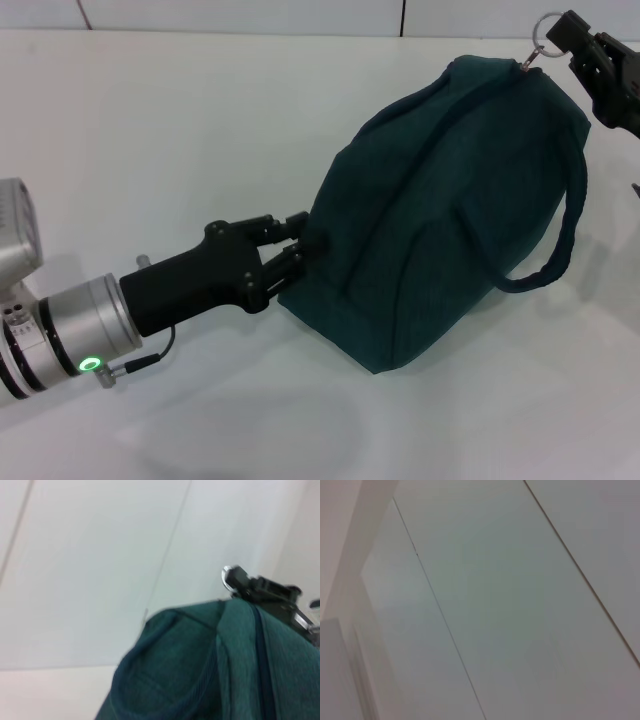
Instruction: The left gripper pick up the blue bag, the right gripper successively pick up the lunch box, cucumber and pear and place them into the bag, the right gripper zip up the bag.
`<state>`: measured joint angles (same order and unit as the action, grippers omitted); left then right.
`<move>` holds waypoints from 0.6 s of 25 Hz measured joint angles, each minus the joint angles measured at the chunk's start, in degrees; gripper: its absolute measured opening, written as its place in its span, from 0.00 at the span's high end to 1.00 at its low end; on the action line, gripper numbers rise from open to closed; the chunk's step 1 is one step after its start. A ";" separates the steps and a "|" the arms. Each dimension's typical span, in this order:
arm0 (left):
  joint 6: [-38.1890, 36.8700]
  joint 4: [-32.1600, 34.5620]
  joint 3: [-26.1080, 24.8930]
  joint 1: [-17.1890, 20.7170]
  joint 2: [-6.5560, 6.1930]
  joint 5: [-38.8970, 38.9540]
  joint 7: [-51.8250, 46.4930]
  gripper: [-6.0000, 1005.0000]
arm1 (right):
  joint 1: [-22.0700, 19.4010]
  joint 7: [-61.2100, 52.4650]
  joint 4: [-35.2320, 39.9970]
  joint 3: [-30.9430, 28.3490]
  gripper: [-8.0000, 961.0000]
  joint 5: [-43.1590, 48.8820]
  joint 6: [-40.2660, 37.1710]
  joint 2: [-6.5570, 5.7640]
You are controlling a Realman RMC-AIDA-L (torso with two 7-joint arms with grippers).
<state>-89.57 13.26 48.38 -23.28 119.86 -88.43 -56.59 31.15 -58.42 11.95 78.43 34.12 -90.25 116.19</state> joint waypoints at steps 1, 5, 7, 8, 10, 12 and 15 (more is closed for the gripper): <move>-0.06 0.06 -0.01 0.07 -0.03 0.37 0.46 0.81 | 0.01 -0.01 0.00 0.05 0.97 0.00 0.08 0.00; -0.38 0.76 -0.04 0.59 -0.29 2.96 -0.64 0.67 | 0.14 -0.02 0.00 0.16 0.97 0.00 0.52 0.00; -0.75 1.51 -0.02 0.72 -0.37 3.55 -2.25 0.62 | 0.16 -0.02 0.00 0.19 0.97 0.00 0.54 0.00; -1.89 4.99 -0.04 0.87 -0.53 3.92 -6.84 0.59 | 0.16 0.00 0.00 0.20 0.96 0.00 0.55 0.00; -2.46 8.95 -0.09 1.09 -0.54 4.10 -11.19 0.53 | 0.24 0.05 0.00 0.21 0.96 0.01 0.59 0.00; -2.67 14.88 0.04 1.30 -0.41 4.18 -16.51 0.47 | 0.32 0.13 0.00 0.23 0.96 0.03 0.61 0.00; -2.65 25.95 1.07 0.80 -0.35 3.14 -25.42 0.36 | 0.43 0.31 0.00 0.23 0.96 0.04 0.73 0.00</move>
<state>-92.21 39.22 49.44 -22.48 119.51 -85.29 -82.01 31.59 -58.11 11.95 78.66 34.16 -89.51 116.19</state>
